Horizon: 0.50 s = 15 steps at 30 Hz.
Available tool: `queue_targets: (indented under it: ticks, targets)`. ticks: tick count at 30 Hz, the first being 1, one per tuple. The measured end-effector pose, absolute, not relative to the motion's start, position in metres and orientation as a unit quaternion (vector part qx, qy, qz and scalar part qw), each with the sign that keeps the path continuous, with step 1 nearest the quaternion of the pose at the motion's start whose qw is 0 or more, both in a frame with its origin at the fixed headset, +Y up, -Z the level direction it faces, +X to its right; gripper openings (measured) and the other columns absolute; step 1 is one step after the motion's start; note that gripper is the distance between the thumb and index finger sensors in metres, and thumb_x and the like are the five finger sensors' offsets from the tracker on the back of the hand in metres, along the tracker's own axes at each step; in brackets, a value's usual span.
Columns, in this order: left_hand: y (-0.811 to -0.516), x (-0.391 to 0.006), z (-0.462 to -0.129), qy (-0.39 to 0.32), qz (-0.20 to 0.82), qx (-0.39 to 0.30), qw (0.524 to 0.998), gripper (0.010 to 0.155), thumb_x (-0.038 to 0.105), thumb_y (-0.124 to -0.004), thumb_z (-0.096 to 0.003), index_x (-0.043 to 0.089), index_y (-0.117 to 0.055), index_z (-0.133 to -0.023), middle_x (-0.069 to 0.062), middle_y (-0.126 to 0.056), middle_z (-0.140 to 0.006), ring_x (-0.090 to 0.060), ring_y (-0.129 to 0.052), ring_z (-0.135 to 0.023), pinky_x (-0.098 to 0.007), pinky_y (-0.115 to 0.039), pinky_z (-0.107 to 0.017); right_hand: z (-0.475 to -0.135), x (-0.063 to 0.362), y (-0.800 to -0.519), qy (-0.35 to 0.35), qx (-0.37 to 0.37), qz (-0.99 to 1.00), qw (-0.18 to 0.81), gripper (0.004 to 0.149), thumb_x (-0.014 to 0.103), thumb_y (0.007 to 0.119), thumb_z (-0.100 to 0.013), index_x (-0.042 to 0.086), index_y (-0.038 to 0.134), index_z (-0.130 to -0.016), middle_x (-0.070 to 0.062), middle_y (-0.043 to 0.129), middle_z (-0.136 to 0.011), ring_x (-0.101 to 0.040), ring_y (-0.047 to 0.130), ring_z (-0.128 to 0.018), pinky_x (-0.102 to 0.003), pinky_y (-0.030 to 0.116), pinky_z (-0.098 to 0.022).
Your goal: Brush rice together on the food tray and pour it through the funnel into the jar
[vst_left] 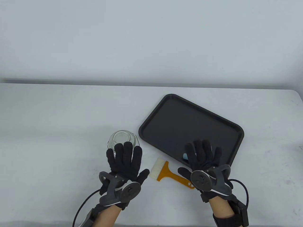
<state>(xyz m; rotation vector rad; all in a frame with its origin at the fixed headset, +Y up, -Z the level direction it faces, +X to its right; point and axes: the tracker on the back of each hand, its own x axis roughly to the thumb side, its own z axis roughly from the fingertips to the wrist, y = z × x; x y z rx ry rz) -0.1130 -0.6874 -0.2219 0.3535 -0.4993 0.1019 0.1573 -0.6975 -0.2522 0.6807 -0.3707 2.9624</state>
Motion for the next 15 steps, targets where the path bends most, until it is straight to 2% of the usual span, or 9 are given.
queue_targets:
  ticks: [15]
  targets:
    - [-0.689, -0.1028, -0.2167, -0.271, 0.035, 0.161, 0.948, 0.088, 0.049, -0.065, -0.055, -0.003, -0.027, -0.115, -0.043, -0.024, -0.113, -0.08, -0.025, -0.094, -0.087, -0.007, -0.057, -0.2533, 0.1593, -0.6992, -0.117, 0.218, 0.968, 0.042, 0.087, 0.059, 0.063, -0.049, 0.008, 0.026, -0.108, -0.033, 0.026, -0.111, -0.067, 0.03, -0.098, -0.085, 0.019, -0.052]
